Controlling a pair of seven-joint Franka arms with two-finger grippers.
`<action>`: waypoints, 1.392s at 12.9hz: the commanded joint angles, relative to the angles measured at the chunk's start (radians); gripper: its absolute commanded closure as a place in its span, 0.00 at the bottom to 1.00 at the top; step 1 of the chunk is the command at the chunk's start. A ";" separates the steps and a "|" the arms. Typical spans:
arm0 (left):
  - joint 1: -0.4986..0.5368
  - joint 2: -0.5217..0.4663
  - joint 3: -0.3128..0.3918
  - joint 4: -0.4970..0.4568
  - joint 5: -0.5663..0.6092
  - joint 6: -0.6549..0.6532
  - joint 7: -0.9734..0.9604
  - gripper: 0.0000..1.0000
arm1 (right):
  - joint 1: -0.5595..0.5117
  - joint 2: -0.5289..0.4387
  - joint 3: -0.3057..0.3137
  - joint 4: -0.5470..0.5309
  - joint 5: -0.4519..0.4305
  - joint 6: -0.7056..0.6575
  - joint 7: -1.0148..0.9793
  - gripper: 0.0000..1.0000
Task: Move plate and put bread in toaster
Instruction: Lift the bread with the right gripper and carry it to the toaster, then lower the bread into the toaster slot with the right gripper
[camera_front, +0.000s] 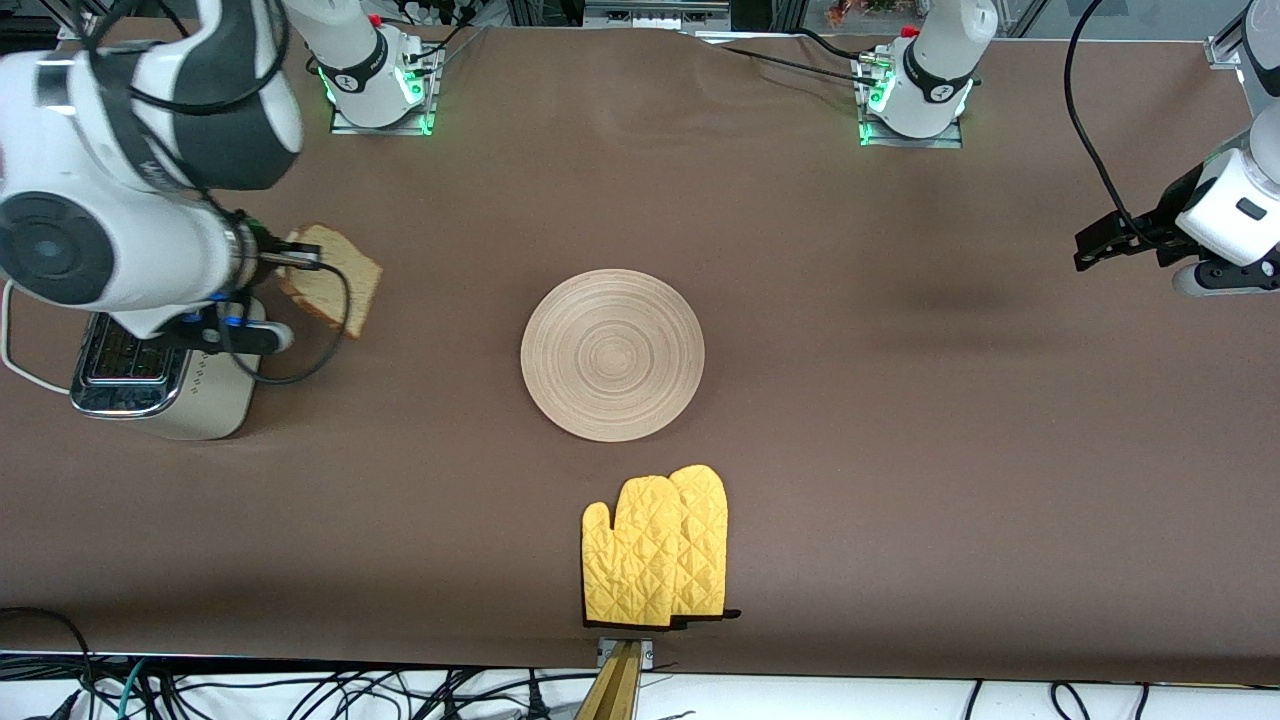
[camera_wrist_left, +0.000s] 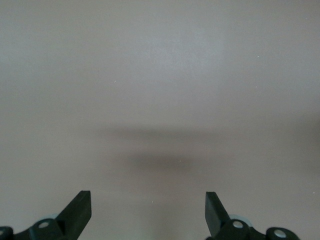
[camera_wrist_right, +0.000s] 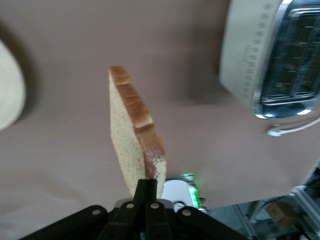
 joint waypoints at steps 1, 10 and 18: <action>0.014 -0.005 -0.013 0.002 0.014 -0.013 0.010 0.00 | 0.008 -0.018 -0.103 -0.012 -0.063 -0.035 -0.179 1.00; 0.019 -0.007 -0.020 0.000 0.012 -0.013 0.009 0.00 | -0.150 0.037 -0.266 -0.075 -0.168 0.115 -0.611 1.00; 0.020 -0.008 -0.020 0.000 0.011 -0.013 0.010 0.00 | -0.210 0.088 -0.262 -0.073 -0.152 0.197 -0.694 1.00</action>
